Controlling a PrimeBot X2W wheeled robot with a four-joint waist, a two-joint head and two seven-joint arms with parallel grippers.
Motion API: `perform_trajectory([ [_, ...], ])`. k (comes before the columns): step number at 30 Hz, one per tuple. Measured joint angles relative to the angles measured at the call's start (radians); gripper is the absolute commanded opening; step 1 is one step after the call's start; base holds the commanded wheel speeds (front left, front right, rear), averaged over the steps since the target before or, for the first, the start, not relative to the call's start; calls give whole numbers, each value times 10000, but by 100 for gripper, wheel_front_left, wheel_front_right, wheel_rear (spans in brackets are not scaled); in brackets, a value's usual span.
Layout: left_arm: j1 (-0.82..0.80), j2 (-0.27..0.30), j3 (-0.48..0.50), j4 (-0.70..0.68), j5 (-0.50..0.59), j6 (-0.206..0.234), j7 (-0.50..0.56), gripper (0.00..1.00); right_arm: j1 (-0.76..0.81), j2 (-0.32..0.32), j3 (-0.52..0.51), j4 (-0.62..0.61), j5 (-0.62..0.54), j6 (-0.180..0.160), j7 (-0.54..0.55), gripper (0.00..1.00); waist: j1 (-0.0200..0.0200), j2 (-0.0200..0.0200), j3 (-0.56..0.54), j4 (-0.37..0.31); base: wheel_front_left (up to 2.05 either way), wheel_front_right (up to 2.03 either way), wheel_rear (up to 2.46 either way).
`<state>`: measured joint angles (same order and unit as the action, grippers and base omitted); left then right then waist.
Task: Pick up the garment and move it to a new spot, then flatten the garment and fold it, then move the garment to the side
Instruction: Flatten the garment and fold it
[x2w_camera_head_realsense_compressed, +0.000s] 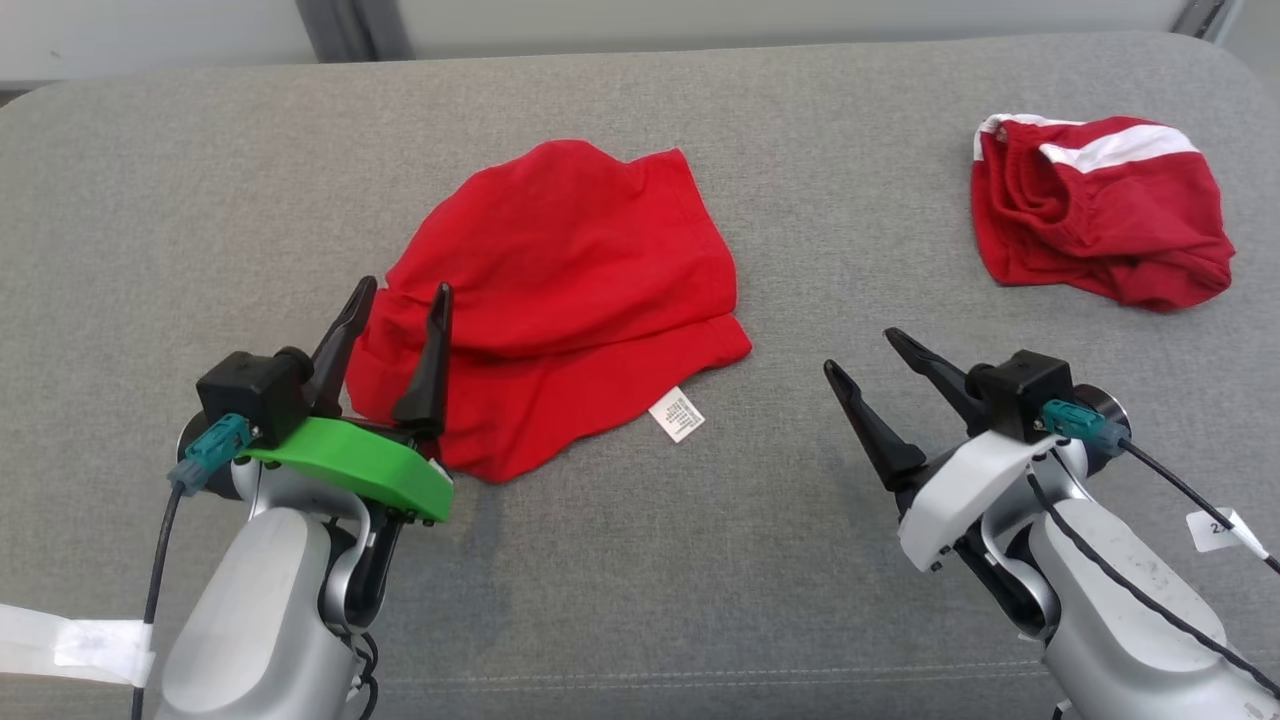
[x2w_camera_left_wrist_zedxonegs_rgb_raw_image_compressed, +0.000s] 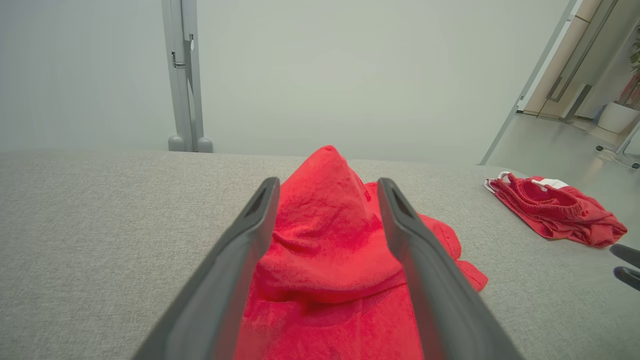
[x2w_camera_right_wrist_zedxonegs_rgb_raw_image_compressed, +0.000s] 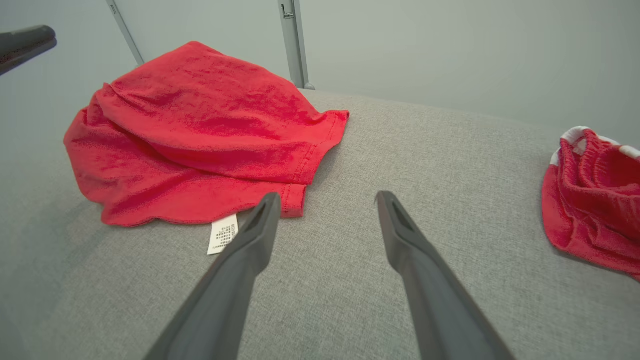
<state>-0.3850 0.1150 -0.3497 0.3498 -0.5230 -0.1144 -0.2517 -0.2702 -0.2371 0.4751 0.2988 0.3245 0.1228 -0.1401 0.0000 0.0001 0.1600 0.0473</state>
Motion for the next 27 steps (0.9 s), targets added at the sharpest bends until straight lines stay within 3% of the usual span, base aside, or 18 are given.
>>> perform_trajectory([
  [17, 325, -261, 318, -920, 146, 0, -2, 100, -1538, -61, 1099, 1954, -15, 6, 840, 100, 0, 0, 822, 1530, 0, 0, 0],
  [27, 496, -288, 554, -1175, 336, -12, -2, 100, -2200, -75, 1135, 2995, 213, 6, 1074, 100, 0, 0, 1140, 1972, 0, 0, 0],
])
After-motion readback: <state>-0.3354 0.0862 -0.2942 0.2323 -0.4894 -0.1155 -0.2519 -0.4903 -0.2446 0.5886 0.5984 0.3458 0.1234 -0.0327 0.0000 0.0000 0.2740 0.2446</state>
